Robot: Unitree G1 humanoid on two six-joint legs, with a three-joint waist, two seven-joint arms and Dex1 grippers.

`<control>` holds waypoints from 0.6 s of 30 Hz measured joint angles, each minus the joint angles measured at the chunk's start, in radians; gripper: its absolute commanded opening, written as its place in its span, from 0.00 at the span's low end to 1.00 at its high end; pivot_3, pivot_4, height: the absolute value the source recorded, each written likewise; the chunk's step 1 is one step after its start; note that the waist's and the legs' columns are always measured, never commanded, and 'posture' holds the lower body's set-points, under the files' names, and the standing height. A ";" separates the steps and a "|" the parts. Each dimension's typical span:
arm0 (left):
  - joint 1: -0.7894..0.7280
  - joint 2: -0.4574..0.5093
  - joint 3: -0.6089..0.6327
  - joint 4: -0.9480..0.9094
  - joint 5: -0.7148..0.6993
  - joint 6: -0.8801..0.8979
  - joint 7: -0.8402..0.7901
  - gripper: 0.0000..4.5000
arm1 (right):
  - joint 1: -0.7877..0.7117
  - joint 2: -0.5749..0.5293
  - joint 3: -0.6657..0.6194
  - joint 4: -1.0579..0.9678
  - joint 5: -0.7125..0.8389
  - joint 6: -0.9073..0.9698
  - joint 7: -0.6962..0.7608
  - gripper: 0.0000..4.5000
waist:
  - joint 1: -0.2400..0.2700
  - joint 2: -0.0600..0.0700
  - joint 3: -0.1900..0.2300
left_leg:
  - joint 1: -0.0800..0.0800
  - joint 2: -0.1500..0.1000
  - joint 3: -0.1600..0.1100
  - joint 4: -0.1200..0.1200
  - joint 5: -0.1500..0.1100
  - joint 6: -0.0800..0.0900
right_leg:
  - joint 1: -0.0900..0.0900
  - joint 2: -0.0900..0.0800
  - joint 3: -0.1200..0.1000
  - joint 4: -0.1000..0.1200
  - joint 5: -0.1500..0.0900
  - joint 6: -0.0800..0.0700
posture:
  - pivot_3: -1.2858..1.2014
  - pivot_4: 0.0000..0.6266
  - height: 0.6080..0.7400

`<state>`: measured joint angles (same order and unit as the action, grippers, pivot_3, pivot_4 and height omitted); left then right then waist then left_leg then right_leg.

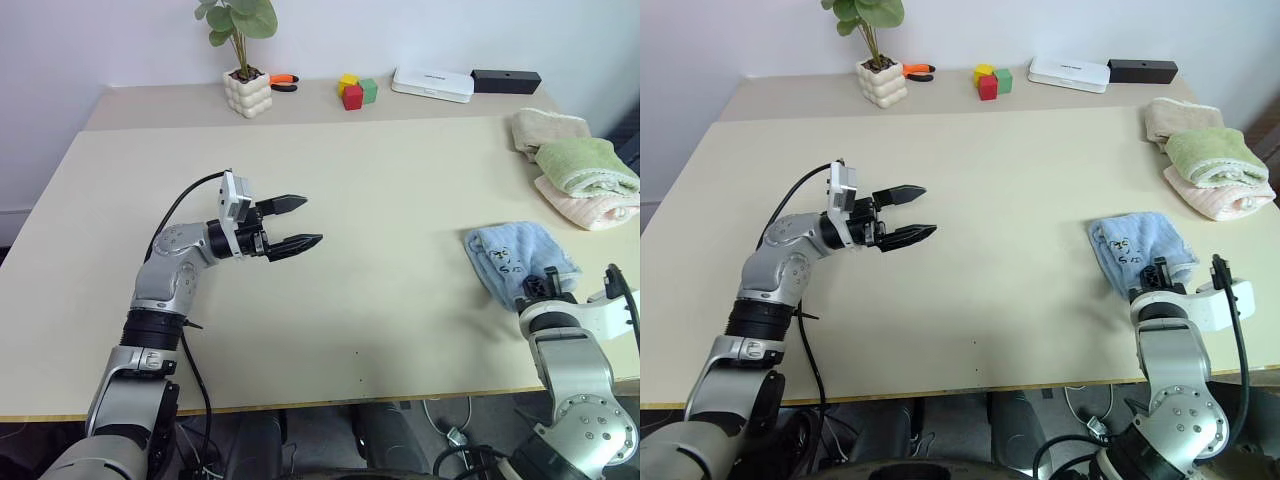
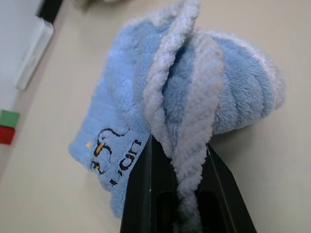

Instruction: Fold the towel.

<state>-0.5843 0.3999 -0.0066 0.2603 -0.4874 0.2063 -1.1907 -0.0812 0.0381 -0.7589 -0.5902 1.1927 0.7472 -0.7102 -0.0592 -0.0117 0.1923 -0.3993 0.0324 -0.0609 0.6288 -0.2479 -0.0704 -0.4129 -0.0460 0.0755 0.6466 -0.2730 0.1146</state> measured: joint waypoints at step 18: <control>0.069 -0.011 0.017 -0.068 -0.002 -0.002 0.060 1.00 | 0.080 -0.223 0.066 0.063 -0.283 -0.165 -0.090 0.99 | 0.015 0.000 0.000 | 0.000 0.000 0.000 0.000 0.000 0.000 | 0.000 0.000 0.001 0.000 -0.001 -0.003 | 0.52 0.24 1.00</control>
<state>-0.5152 0.3890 0.0101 0.1923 -0.4896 0.2047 -1.1312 -0.0012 -0.1844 -0.6928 -0.5272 0.9097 0.5823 -0.7999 -0.0443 -0.0118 0.1922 -0.3992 0.0321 -0.0605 0.6293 -0.2479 -0.0704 -0.4127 -0.0462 0.0761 0.6461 -0.2744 0.1121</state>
